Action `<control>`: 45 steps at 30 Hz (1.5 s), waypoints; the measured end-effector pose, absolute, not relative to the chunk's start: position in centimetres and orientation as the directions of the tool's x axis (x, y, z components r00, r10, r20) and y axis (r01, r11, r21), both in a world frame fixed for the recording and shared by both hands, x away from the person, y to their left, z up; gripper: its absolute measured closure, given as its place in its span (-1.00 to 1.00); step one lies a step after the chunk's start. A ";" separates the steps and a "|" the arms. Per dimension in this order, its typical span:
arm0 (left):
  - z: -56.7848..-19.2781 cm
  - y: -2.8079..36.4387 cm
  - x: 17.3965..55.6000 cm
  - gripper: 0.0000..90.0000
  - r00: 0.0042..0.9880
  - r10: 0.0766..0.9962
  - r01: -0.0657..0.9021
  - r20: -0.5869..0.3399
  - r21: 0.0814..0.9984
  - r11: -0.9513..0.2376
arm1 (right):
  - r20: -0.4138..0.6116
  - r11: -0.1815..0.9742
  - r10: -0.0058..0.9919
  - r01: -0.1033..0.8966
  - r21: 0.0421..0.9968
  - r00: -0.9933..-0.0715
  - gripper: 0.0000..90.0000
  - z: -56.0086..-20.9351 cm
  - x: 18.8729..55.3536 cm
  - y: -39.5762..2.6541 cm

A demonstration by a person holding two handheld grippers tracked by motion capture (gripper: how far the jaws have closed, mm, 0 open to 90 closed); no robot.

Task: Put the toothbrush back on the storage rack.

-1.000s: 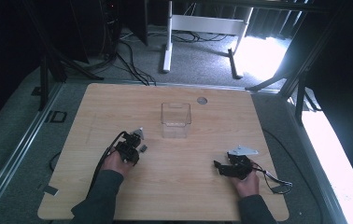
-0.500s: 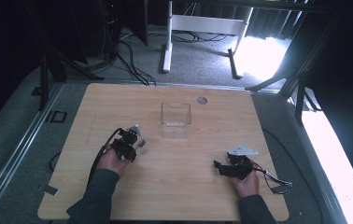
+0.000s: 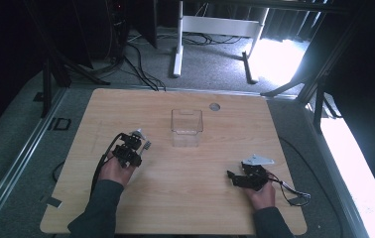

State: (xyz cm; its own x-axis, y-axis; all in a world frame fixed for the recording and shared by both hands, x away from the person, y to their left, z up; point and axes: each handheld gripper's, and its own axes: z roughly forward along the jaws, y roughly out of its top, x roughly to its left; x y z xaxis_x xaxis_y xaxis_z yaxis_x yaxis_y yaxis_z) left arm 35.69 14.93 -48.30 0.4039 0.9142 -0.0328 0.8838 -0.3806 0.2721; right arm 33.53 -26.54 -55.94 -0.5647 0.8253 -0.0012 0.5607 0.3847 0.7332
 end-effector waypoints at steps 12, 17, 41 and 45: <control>-46.2 16.2 35.1 0.79 0.374 0.926 0.870 -0.051 0.366 -0.332 | -0.001 0.385 0.825 0.561 0.733 -0.565 -0.42 -55.9 33.5 -26.5; -45.2 16.6 34.9 0.79 0.363 0.930 0.859 -0.053 0.405 -0.312 | -0.003 0.386 0.825 0.559 0.734 -0.565 -0.42 -55.9 33.5 -26.5; -43.7 16.6 34.2 0.79 0.428 0.901 0.749 -0.069 0.586 -0.310 | -0.002 0.385 0.825 0.560 0.734 -0.565 -0.42 -55.9 33.5 -26.5; -43.6 16.6 34.1 0.79 0.438 0.897 0.730 -0.060 0.605 -0.316 | -0.002 0.385 0.825 0.560 0.734 -0.565 -0.42 -55.9 33.5 -26.5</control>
State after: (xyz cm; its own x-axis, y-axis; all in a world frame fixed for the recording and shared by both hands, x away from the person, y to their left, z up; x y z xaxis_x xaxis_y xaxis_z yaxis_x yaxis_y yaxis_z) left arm 34.12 16.55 -43.64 0.4379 0.8970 -0.0598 0.7304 -0.3162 0.6053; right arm 33.54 -26.55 -55.94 -0.5649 0.8252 -0.0019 0.5598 0.3849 0.7338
